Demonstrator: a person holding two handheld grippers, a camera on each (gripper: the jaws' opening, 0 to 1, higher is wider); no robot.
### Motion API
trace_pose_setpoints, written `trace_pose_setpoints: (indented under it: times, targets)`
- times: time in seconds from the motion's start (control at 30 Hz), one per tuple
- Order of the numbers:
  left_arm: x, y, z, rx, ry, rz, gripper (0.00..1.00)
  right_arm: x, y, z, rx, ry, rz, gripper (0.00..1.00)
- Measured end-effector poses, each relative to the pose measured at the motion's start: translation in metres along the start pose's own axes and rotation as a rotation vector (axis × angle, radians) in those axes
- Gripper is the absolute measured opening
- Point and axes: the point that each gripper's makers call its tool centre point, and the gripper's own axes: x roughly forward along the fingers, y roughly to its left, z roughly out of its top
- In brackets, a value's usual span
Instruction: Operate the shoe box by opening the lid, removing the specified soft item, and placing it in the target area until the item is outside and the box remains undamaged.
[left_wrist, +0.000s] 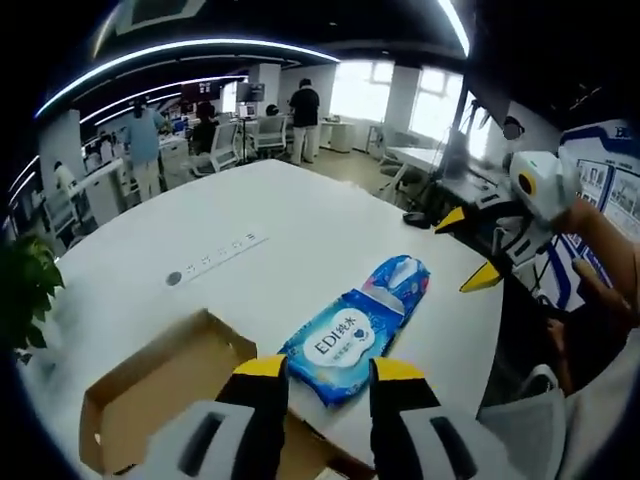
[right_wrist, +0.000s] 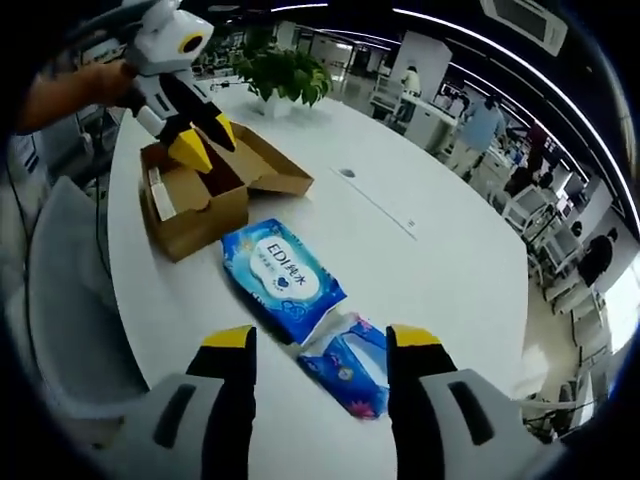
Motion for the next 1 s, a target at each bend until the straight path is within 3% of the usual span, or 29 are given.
trace_pose_setpoints:
  times: [0.13,0.37,0.67,1.0]
  targets:
    - [-0.017,0.013,-0.011,0.0,-0.012,0.04,0.33,0.0,0.007,0.016,-0.037,-0.033,-0.001,0.54]
    - [-0.05,0.04,-0.039,-0.029,-0.006,0.111,0.35,0.006,0.026,0.039,-0.045,-0.069,0.06,0.55]
    - [-0.087,0.07,-0.076,-0.095,0.008,0.187,0.35,0.019,0.053,0.062,-0.09,-0.075,0.152,0.56]
    - [-0.119,0.097,-0.101,-0.159,-0.001,0.265,0.36,0.038,0.08,0.087,-0.149,-0.083,0.24,0.57]
